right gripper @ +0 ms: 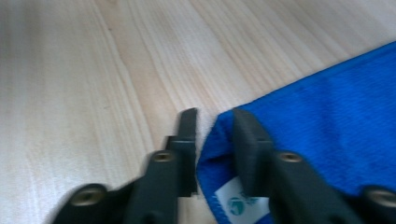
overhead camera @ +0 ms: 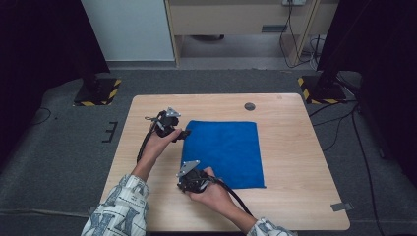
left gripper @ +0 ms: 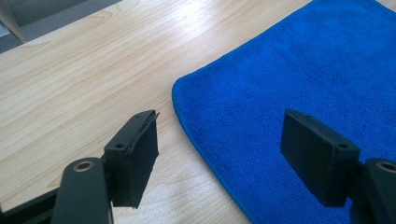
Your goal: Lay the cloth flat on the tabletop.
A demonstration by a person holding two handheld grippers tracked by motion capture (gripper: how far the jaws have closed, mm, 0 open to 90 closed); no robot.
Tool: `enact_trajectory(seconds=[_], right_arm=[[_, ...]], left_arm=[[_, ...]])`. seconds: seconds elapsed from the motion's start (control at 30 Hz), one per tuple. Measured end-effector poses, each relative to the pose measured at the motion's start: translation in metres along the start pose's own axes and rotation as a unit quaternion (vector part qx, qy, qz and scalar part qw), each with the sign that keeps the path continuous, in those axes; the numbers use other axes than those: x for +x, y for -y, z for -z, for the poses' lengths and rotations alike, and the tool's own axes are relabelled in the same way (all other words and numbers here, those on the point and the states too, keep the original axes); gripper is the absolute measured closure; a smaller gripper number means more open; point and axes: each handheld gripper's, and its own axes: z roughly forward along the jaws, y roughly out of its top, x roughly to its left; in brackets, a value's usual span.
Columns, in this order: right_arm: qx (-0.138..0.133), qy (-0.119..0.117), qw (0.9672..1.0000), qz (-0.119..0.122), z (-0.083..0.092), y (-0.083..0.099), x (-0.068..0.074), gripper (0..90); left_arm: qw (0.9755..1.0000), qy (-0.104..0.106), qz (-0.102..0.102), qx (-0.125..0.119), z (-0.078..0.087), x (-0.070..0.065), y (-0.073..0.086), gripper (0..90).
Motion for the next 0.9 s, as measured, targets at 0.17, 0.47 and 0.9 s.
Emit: enact_trajectory(seconds=[0.17,0.47,0.9], right_arm=[[-0.008,-0.015,0.9998,-0.011,0.007,-0.001,0.002,88.8],[-0.032,-0.045,0.9979,-0.032,0.012,-0.004,0.01,88.7],[-0.035,-0.033,0.9984,-0.032,0.011,-0.002,0.021,88.4]], left_arm=[[1.0,0.003,0.0,-0.001,-0.002,0.001,0.001,26.9],[1.0,-0.003,0.009,-0.002,-0.011,0.007,0.003,26.3],[0.9991,-0.022,0.037,0.008,-0.039,0.028,0.019,40.6]])
